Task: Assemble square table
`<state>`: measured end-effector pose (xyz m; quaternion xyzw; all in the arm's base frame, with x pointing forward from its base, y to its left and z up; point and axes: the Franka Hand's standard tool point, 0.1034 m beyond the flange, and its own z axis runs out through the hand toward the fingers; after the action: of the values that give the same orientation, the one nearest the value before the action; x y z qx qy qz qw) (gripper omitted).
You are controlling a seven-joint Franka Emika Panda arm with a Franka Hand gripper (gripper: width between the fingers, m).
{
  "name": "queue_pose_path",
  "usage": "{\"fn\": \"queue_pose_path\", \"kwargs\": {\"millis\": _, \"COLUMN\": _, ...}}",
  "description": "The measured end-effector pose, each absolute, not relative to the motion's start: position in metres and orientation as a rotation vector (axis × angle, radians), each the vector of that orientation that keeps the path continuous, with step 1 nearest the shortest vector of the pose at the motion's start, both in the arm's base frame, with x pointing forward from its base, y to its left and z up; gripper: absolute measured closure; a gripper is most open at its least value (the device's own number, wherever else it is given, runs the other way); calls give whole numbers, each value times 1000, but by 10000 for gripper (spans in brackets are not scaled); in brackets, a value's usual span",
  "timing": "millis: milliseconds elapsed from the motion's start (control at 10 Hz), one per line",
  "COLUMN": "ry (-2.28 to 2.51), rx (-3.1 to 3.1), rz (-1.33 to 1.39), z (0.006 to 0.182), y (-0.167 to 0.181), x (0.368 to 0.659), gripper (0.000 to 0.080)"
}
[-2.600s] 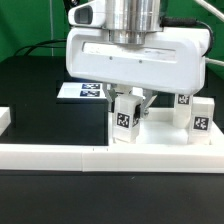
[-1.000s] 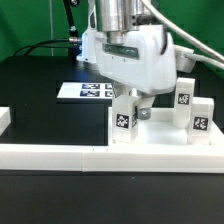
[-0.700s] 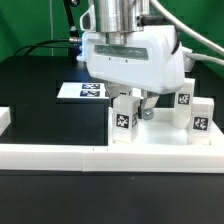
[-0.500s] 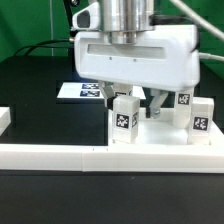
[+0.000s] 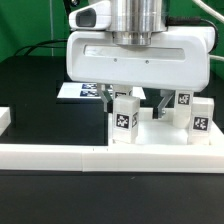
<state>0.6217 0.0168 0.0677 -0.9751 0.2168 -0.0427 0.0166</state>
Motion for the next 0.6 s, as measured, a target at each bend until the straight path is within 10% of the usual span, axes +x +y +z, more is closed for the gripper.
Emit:
{"fn": "queue_pose_path", "kwargs": {"millis": 300, "ry": 994, "rx": -2937, "rz": -124, "z": 67, "y": 12, "x": 621, "gripper": 508}}
{"fn": "queue_pose_path", "kwargs": {"millis": 600, "ry": 1287, "rx": -2811, "rz": -116, "z": 67, "y": 12, "x": 621, "gripper": 508}}
